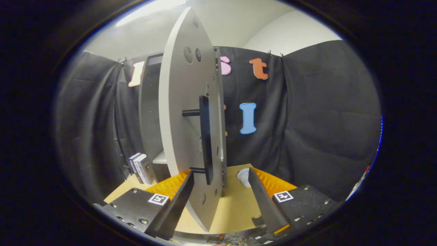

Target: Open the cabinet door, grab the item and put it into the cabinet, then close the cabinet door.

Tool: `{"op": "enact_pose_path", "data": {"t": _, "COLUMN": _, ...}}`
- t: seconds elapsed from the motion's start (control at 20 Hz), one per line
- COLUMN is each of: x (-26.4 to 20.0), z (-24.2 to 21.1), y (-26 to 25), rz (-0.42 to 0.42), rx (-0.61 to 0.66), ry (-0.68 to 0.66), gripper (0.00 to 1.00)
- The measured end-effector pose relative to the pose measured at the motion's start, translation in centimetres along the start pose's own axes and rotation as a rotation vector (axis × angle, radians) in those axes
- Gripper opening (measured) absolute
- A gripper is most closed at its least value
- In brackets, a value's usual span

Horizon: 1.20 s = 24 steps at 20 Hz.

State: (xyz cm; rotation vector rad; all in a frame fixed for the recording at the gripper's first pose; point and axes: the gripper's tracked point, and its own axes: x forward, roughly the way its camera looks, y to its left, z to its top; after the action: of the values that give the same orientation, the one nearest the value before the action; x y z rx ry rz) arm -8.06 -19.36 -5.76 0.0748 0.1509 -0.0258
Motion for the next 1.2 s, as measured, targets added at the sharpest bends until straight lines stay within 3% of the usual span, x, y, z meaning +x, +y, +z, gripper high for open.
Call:
{"op": "enact_pose_path", "data": {"t": 0.6, "x": 7.5, "z": -1.0, "y": 13.1, "rz": 0.232, "rx": 0.000, "ry": 0.005, "gripper": 1.00}}
{"op": "enact_pose_path", "data": {"t": 0.85, "x": 12.1, "z": -1.1, "y": 19.0, "rz": 0.285, "rx": 0.004, "ry": 0.001, "gripper": 1.00}}
{"op": "enact_pose_path", "data": {"t": 1.2, "x": 18.0, "z": -0.9, "y": 24.3, "rz": 0.294, "rx": -0.020, "ry": -0.015, "gripper": 1.00}}
